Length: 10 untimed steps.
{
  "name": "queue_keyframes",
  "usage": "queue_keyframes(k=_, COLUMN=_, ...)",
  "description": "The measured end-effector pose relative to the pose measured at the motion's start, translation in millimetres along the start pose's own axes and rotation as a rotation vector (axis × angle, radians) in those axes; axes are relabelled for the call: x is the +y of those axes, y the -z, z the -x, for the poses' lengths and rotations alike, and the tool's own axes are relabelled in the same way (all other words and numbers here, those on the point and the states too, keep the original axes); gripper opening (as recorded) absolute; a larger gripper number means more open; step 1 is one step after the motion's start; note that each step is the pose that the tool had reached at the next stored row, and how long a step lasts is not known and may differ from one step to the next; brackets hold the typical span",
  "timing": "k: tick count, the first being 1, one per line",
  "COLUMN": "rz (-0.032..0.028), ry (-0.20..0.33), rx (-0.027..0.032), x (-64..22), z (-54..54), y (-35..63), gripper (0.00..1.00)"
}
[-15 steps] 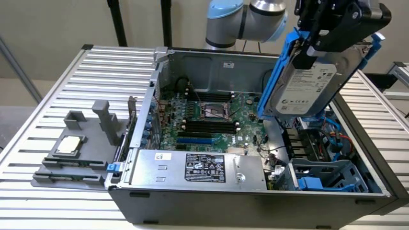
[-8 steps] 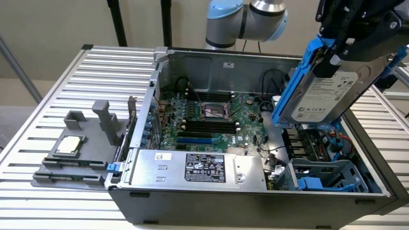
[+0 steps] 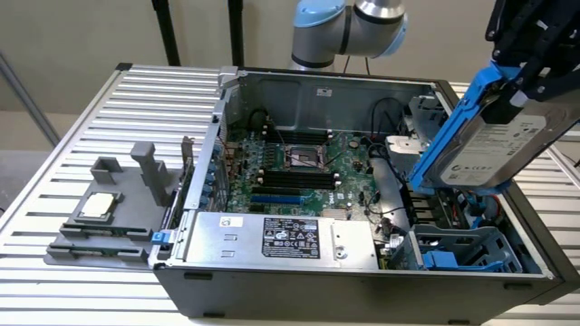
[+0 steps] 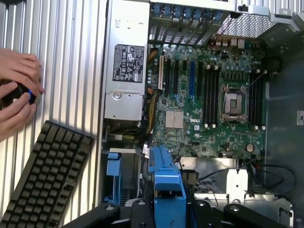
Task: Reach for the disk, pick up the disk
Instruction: 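Pick up the disk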
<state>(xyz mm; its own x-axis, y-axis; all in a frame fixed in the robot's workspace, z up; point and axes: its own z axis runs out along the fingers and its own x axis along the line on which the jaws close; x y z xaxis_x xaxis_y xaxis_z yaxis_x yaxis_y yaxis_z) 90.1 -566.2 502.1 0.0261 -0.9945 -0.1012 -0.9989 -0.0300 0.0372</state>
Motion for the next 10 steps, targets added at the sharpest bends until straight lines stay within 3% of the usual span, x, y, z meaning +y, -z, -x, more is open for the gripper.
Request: queue_keyframes(k=10, rz=0.0135, ry=-0.001, rx=-0.0004, x=-24.6, z=-26.3, y=3.8, gripper=0.33)
